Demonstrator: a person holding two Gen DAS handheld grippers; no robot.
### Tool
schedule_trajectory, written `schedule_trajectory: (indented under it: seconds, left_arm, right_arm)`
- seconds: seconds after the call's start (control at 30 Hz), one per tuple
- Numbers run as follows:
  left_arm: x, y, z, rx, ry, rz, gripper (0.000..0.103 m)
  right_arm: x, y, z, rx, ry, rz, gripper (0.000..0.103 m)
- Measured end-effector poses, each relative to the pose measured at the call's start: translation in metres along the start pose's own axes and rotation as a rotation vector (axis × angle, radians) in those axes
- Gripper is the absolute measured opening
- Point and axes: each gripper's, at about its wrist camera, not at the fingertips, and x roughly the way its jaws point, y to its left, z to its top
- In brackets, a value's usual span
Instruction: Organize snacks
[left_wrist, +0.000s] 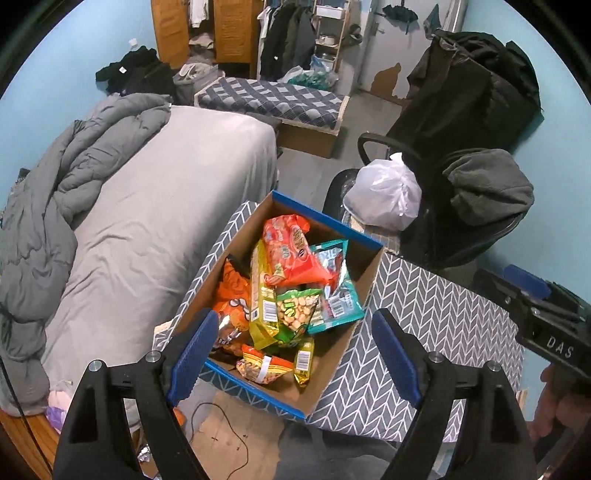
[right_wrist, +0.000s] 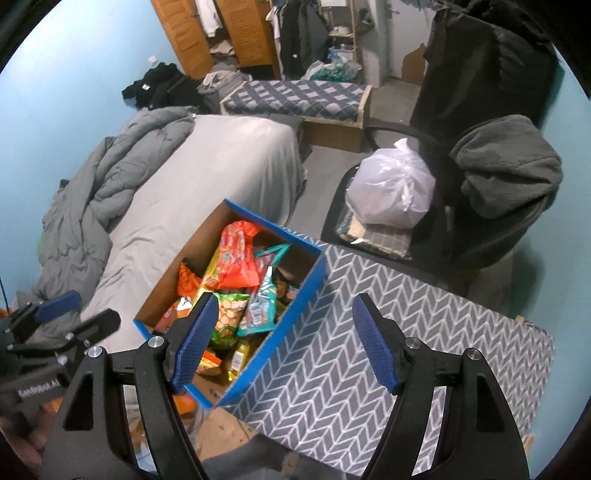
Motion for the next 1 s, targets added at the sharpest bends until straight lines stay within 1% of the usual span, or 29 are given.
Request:
schedule_trajectory:
  seconds: [0.33,0.7,1.0]
  left_arm:
    - [-0.007,-0.012,0.002,0.017,-0.020,0.005,0.086]
    - [-0.007,-0.027,0.000,0.029,-0.012,0.019,0.086]
    - [-0.007,-0.034,-0.001,0.031,0.000,0.031,0.086]
  right_arm:
    - [-0.021,-0.018,-0.013,0.037,-0.028,-0.043,0.074]
    - [-0.032,-0.029,-0.024,0.048,-0.029,-0.043,0.074]
    - [-0.032,-0.032,-0.025,0.052,-0.026,-0.041,0.074]
